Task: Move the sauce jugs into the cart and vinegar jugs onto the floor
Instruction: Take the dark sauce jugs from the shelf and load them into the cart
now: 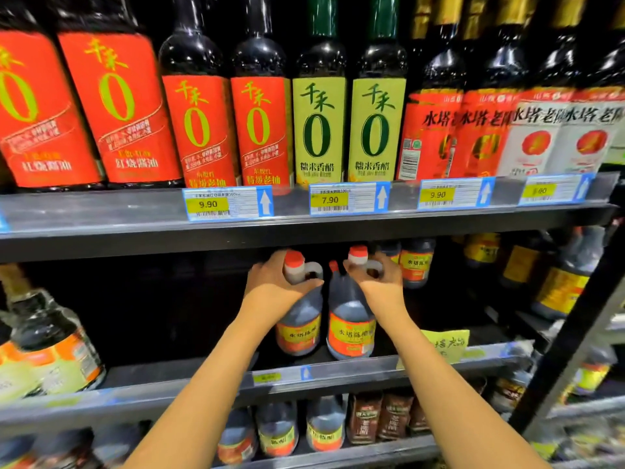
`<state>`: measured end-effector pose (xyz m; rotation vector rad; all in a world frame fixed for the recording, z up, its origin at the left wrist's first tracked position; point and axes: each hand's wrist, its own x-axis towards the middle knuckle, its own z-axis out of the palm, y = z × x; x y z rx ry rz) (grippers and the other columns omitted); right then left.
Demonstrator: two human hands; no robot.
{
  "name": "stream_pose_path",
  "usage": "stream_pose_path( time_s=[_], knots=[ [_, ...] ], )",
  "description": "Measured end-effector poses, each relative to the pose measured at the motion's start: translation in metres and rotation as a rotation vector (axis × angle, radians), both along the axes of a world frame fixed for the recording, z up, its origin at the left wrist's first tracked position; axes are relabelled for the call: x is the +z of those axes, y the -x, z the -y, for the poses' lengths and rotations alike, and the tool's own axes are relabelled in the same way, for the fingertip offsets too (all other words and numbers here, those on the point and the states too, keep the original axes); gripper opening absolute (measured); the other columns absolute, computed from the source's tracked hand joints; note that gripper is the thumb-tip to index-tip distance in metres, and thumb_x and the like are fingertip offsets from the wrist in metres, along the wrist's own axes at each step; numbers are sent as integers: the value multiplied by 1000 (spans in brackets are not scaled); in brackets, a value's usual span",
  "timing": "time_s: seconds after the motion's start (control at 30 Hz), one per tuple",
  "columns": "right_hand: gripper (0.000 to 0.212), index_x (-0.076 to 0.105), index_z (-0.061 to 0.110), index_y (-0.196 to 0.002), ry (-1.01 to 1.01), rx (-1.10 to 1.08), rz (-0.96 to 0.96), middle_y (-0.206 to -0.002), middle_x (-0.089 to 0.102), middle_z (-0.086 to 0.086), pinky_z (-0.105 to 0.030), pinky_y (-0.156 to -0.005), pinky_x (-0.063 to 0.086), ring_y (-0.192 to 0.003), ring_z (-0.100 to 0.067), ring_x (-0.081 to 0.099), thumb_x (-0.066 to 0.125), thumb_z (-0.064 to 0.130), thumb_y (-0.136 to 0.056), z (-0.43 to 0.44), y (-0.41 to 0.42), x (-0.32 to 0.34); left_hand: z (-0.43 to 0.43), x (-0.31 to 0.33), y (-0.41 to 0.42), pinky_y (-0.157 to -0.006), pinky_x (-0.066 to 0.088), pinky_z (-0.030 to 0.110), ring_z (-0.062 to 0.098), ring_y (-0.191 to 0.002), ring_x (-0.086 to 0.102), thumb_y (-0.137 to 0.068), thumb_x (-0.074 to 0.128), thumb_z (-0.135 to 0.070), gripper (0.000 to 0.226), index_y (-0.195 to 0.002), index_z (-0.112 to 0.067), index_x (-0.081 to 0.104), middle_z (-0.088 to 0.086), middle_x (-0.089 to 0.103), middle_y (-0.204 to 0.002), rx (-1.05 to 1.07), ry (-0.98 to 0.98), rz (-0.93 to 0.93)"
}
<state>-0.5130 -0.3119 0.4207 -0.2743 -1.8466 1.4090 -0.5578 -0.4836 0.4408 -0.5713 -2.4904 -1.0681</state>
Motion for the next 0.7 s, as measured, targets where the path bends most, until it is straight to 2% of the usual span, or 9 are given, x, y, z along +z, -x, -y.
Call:
stream_pose_path(
  time_s=[0.07,0.13,0.23,0.33,0.4,0.47,0.57,0.63,0.7],
  knots=[
    [27,54,10,-67,21,0,18,-65,59,-5,-17,-58,43,-66,-15,55,81,11,-71,2,-6,-8,-5,0,7,-79,40,21,24,-101,61,-63,80,-53,55,-104,-19,63,2,69,-104,-8,-2,25],
    [32,57,11,-79,56,14,34,-77,63,-4,-17,-64,49,-76,-17,61,85,17,-66,2,-15,-20,-6,-5,13,-79,45,25,25,-99,63,-61,84,-45,57,-105,-15,64,6,69,-105,-59,-106,57],
    [61,50,19,-100,112,6,141,-102,61,-3,-31,-79,51,-97,-18,60,89,35,-56,4,-28,-32,-4,-18,13,-76,45,27,27,-101,61,-57,89,-33,74,-119,-15,55,10,65,-112,-70,-297,135],
    [89,41,15,-116,-57,-76,270,-116,50,-4,-33,-94,43,-112,-17,47,88,49,-49,18,-36,-42,-4,-31,3,-85,46,31,22,-110,55,-58,90,-27,91,-133,-27,38,3,56,-123,-88,-378,214],
    [98,38,9,-122,-118,-123,296,-120,49,-7,-36,-98,44,-116,-21,47,88,50,-49,28,-37,-48,-4,-41,-6,-88,45,30,16,-108,52,-58,89,-24,102,-139,-33,27,-3,51,-122,-88,-435,256],
    [93,38,11,-119,-104,-160,303,-118,53,-7,-39,-94,48,-113,-24,52,88,47,-49,29,-36,-50,-3,-55,-15,-88,44,28,13,-108,53,-59,89,-25,99,-138,-27,30,-7,50,-117,-71,-437,242],
    [80,37,17,-107,-120,-190,334,-103,60,-6,-38,-79,54,-98,-25,61,86,42,-48,22,-33,-46,0,-65,-19,-73,47,28,23,-95,63,-60,88,-30,75,-120,-21,44,-2,61,-103,-26,-388,251],
    [85,38,12,-116,-132,-194,330,-98,63,-7,-33,-68,52,-92,-25,64,85,38,-50,14,-33,-41,-1,-62,-14,-71,47,29,26,-91,63,-58,89,-29,75,-117,-19,44,3,63,-102,-16,-357,289],
    [90,36,10,-126,-146,-211,326,-104,63,-10,-29,-64,46,-93,-29,64,85,32,-54,3,-35,-36,-8,-57,-12,-69,45,29,27,-90,63,-56,89,-30,77,-116,-18,44,5,63,-103,-9,-313,314]
  ],
)
